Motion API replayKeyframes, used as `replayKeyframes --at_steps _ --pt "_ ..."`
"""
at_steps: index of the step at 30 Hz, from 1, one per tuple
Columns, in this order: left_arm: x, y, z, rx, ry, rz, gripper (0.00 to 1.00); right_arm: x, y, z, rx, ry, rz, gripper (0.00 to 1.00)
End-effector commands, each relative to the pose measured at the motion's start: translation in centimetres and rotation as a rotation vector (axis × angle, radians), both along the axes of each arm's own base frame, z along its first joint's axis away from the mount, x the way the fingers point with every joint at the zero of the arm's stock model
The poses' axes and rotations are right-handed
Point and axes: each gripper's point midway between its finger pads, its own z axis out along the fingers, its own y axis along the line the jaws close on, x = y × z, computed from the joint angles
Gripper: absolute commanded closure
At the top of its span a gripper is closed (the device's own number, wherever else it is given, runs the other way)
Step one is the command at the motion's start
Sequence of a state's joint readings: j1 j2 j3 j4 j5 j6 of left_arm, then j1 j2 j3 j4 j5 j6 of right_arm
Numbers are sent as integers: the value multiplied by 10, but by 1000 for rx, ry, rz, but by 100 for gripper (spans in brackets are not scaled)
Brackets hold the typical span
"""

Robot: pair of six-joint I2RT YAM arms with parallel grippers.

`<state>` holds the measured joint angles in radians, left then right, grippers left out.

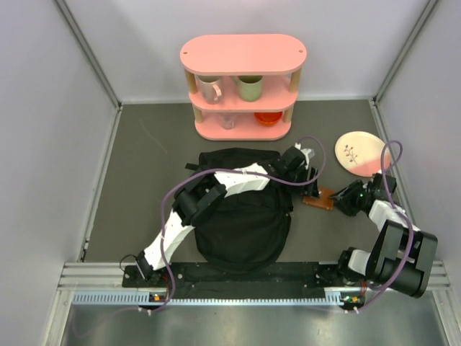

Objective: Pack the student bag
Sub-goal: Pick up the personal item from the center of the board.

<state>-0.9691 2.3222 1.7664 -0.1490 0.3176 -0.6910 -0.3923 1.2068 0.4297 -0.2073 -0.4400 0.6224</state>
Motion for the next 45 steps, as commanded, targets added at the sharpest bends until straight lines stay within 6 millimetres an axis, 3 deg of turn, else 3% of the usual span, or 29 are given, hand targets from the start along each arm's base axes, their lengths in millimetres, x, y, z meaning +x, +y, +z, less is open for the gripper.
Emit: replayKeyframes --at_steps 1,10,12,14,22,30,33,34,35,38,42,43,45 --pt "0 -3 -3 -30 19 -9 37 7 3 3 14 -59 41 63" --pt "-1 -8 2 -49 20 -25 72 13 10 19 31 -135 83 71" --pt "0 -8 3 -52 22 -25 73 14 13 24 43 -159 101 82" --pt "1 -9 5 -57 22 -25 73 15 15 28 50 -174 113 87" --pt "4 -7 11 -66 19 -21 73 19 27 60 81 -289 164 83" --pt "6 -8 17 -81 17 -20 75 13 20 57 24 -251 154 80" --pt "6 -8 17 -82 19 -21 75 12 18 56 15 -240 148 87" --pt "6 -9 19 -86 17 -22 75 12 17 57 11 -242 149 97" --pt "5 -8 19 -84 19 -22 76 12 18 57 14 -242 150 100" --pt "7 -6 28 -90 -5 -16 73 13 17 59 12 -243 149 100" --pt "12 1 55 -107 -75 0 45 14 10 74 -34 -266 114 100" --pt "12 5 57 -100 -85 6 34 14 8 77 -47 -271 99 100" --pt "17 13 83 -119 -143 33 25 16 7 94 -62 -316 77 100"
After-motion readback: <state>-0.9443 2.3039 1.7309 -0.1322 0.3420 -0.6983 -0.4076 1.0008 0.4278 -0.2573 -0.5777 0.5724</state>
